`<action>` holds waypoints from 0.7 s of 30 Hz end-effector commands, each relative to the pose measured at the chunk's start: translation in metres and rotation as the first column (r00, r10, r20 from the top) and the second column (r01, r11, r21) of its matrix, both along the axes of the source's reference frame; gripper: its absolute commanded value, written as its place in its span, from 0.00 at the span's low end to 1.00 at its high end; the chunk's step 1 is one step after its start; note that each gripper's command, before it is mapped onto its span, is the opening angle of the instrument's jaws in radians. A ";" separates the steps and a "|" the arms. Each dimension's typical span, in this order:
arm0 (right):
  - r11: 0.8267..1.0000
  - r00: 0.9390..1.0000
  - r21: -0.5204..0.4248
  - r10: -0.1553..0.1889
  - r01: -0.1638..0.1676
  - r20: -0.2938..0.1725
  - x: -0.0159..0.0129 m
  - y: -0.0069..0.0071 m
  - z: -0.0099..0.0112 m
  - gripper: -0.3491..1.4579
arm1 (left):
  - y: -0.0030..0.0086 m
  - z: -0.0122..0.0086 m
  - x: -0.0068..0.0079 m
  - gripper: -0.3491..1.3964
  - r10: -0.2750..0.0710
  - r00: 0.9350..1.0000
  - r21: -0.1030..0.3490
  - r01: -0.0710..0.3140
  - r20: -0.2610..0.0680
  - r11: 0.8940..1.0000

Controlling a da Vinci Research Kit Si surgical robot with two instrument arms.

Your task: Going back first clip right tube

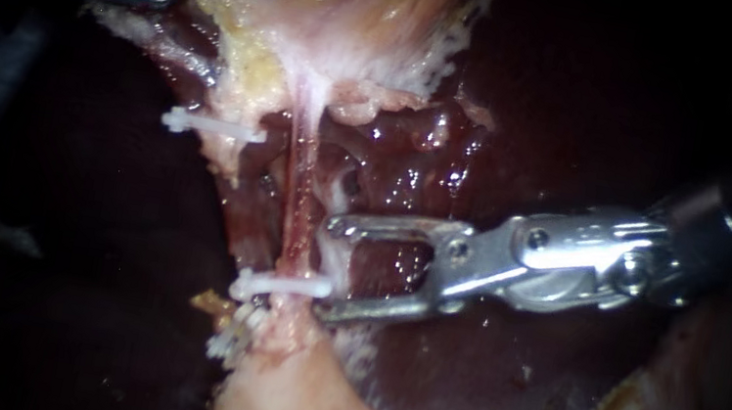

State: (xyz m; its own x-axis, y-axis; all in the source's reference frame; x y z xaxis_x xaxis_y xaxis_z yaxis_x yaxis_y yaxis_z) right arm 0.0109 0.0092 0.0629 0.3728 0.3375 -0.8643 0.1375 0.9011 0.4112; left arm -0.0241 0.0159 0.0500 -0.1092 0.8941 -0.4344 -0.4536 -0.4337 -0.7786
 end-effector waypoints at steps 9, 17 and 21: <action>0.999 1.000 -0.044 0.002 -0.002 0.006 -0.0049 0.0018 -0.0026 0.47 | -0.0001 0.0001 0.0000 0.00 0.001 1.000 -0.001 -0.001 0.000 1.000; 0.999 1.000 -0.049 -0.005 0.005 0.002 -0.0061 0.0019 -0.0027 0.47 | -0.0002 0.0004 -0.0001 0.00 0.001 1.000 -0.003 -0.001 -0.001 1.000; 0.999 1.000 -0.049 -0.006 0.006 0.001 -0.0062 0.0019 -0.0027 0.47 | -0.0006 0.0013 -0.0007 0.00 -0.001 1.000 -0.009 0.001 -0.004 1.000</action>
State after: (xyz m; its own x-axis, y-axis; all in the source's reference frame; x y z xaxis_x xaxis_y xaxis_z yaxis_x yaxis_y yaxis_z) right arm 0.0047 0.0110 0.0602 0.3759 0.2928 -0.8792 0.1424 0.9192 0.3670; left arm -0.0250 0.0151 0.0517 -0.1096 0.8902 -0.4422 -0.4582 -0.4400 -0.7723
